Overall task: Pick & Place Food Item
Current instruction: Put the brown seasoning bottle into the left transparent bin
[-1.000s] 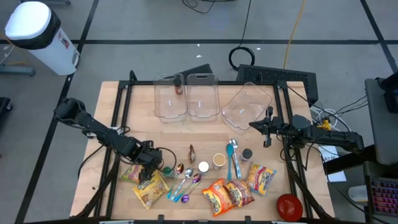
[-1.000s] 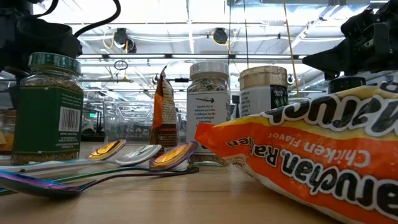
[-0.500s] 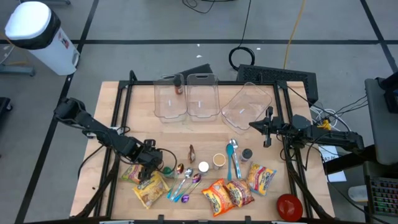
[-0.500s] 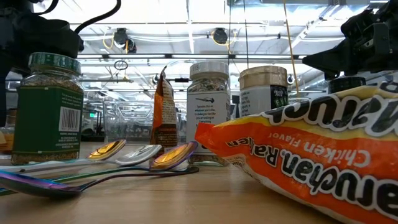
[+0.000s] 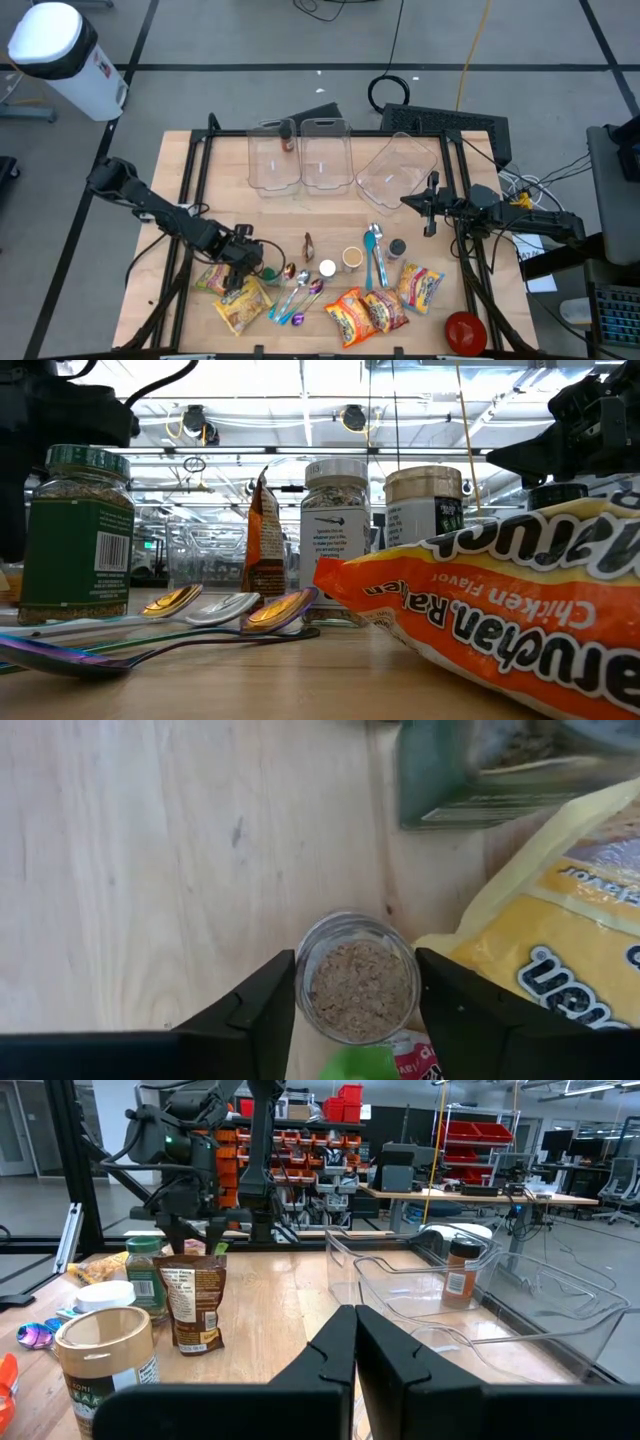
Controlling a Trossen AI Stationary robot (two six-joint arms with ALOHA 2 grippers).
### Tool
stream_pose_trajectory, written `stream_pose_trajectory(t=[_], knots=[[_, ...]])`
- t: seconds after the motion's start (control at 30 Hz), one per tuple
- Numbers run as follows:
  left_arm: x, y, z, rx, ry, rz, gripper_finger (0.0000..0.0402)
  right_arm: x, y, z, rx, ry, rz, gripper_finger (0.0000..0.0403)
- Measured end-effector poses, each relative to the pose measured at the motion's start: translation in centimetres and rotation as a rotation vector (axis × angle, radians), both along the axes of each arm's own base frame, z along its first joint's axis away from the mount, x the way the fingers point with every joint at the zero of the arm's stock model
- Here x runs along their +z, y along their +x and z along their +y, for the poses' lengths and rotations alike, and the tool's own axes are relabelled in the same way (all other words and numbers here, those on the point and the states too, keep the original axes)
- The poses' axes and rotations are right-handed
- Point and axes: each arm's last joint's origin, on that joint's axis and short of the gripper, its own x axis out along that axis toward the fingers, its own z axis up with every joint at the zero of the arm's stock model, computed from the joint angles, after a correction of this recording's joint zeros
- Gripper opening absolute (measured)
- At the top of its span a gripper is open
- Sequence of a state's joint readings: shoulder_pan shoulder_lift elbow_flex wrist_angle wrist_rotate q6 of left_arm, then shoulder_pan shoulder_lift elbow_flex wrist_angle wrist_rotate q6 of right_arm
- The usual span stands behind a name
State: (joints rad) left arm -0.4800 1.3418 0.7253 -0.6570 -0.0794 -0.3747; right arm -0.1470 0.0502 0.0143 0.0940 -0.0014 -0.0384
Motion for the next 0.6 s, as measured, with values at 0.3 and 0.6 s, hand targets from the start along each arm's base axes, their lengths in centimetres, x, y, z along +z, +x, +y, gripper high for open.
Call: stream_pose_trajectory(t=[0.3, 0.6], knots=[[4.7, 1.1, 2.1, 0.059, 0.100, 0.058, 0.0183, 0.0, 0.0, 0.0, 0.001, 0.000, 0.000, 0.0000], [13.1, 3.1, 6.4, 0.198, 0.292, -0.057, 0.0183, 0.0, 0.0, 0.0, 0.000, 0.000, 0.000, 0.0000]])
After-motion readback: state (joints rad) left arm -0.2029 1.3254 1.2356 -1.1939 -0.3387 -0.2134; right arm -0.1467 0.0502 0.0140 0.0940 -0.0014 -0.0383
